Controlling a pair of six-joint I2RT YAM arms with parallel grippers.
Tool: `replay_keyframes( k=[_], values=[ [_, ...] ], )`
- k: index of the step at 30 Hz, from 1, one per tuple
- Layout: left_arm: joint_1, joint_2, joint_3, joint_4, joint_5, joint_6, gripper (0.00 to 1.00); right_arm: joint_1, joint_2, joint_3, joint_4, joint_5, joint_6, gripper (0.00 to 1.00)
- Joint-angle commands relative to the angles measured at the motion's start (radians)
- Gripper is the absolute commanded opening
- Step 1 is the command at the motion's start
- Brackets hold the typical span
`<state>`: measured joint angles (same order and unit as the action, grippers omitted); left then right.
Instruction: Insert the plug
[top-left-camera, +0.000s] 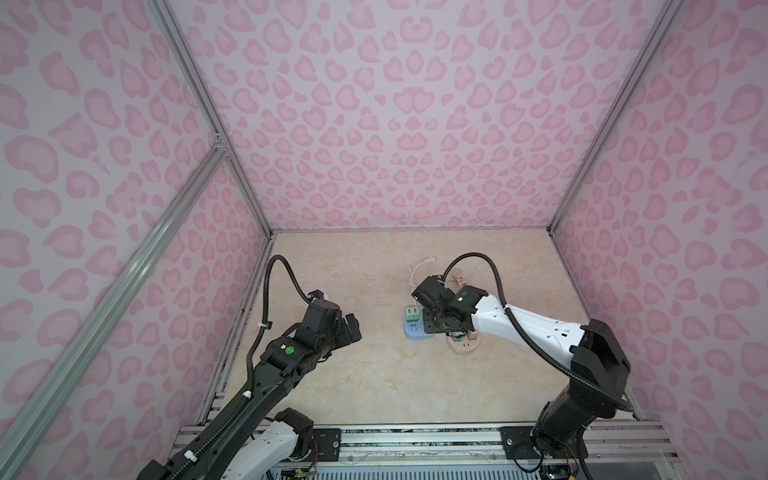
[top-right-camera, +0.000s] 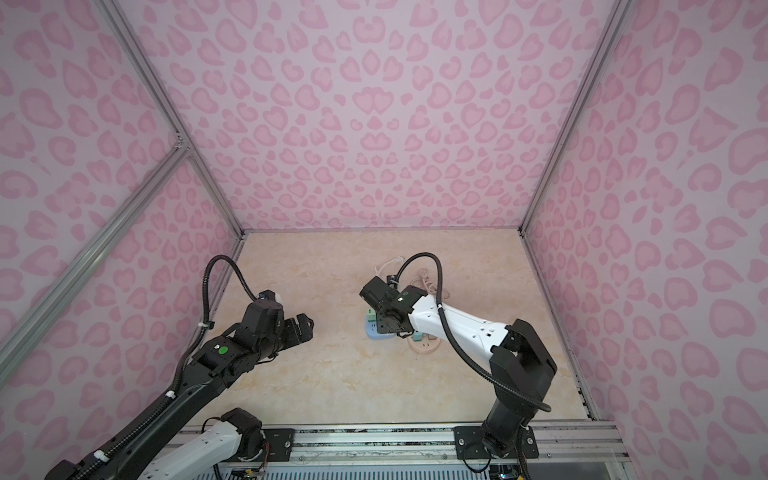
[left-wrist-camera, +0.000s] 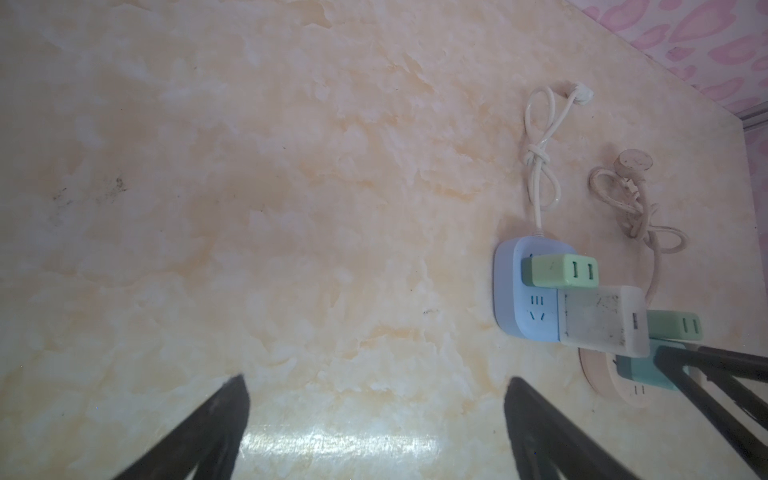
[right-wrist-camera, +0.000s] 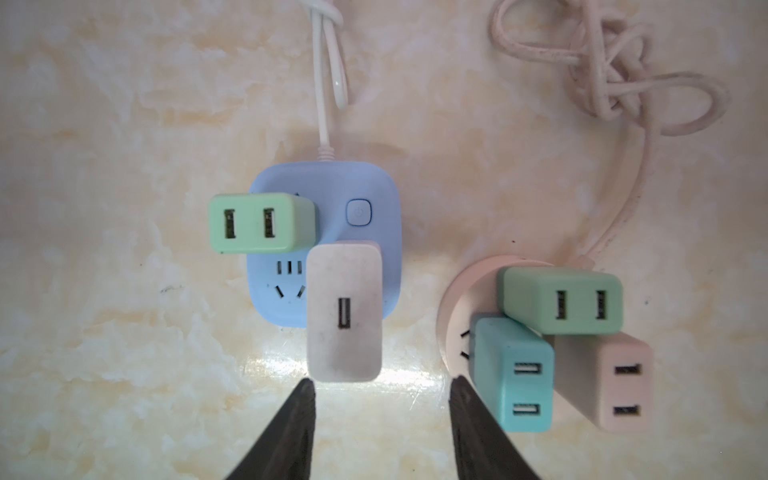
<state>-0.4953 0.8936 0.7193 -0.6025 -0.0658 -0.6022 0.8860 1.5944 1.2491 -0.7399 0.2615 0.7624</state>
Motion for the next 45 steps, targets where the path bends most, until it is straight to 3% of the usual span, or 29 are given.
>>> replay_keyframes(
  k=[1, 3, 4, 5, 6, 9, 14, 18, 20, 23, 29, 32, 35, 38, 40, 41, 43, 45],
  values=[
    [-0.001, 0.0, -0.005, 0.064, -0.039, -0.005, 0.98, -0.047, -0.103, -0.073, 0.063, -0.051, -0.088, 0.53],
    [-0.007, -0.014, -0.03, 0.109, -0.085, -0.016, 0.98, -0.096, -0.181, -0.114, 0.058, -0.041, -0.113, 0.61],
    [-0.013, -0.022, -0.042, 0.131, -0.119, -0.022, 0.98, -0.128, -0.224, -0.137, 0.057, -0.044, -0.134, 0.73],
    [-0.019, -0.031, -0.056, 0.162, -0.157, -0.021, 0.98, -0.158, -0.266, -0.158, 0.052, -0.039, -0.155, 0.94],
    [-0.029, -0.041, -0.069, 0.197, -0.195, -0.011, 0.98, -0.19, -0.302, -0.177, 0.05, -0.031, -0.172, 0.98],
    [-0.061, -0.073, -0.132, 0.343, -0.324, 0.029, 0.98, -0.245, -0.429, -0.245, 0.073, 0.039, -0.25, 0.98],
    [-0.091, -0.065, -0.223, 0.602, -0.478, 0.201, 0.98, -0.249, -0.661, -0.398, 0.202, 0.193, -0.391, 0.99],
    [-0.091, 0.044, -0.222, 0.746, -0.65, 0.323, 0.97, -0.249, -0.839, -0.604, 0.432, 0.16, -0.488, 0.99],
    [-0.072, 0.077, -0.261, 0.897, -0.718, 0.39, 0.97, -0.256, -0.872, -0.622, 0.422, 0.141, -0.491, 0.99],
    [0.023, 0.065, -0.333, 1.041, -0.68, 0.404, 0.97, -0.263, -0.826, -0.579, 0.327, 0.107, -0.491, 0.99],
    [0.197, 0.093, -0.398, 1.097, -0.715, 0.497, 0.99, -0.273, -0.784, -0.591, 0.314, 0.073, -0.506, 0.99],
    [0.313, 0.174, -0.507, 1.35, -0.641, 0.49, 0.98, -0.295, -0.786, -0.62, 0.372, 0.025, -0.5, 0.99],
    [0.47, 0.346, -0.544, 1.546, -0.545, 0.383, 1.0, -0.32, -0.779, -0.623, 0.407, 0.008, -0.501, 0.99],
    [0.498, 0.437, -0.448, 1.477, -0.359, 0.377, 1.0, -0.348, -0.768, -0.618, 0.419, 0.002, -0.516, 0.99],
    [0.501, 0.57, -0.429, 1.603, -0.302, 0.409, 0.98, -0.375, -0.762, -0.622, 0.432, 0.005, -0.523, 0.99],
    [0.515, 0.601, -0.422, 1.595, -0.207, 0.426, 0.98, -0.389, -0.762, -0.629, 0.445, 0.002, -0.527, 0.99],
    [0.506, 0.673, -0.406, 1.668, -0.222, 0.441, 0.99, -0.429, -0.763, -0.652, 0.483, 0.005, -0.549, 0.99],
    [0.507, 0.638, -0.38, 1.544, -0.221, 0.434, 0.99, -0.483, -0.759, -0.675, 0.529, 0.028, -0.592, 0.99]
  ],
)
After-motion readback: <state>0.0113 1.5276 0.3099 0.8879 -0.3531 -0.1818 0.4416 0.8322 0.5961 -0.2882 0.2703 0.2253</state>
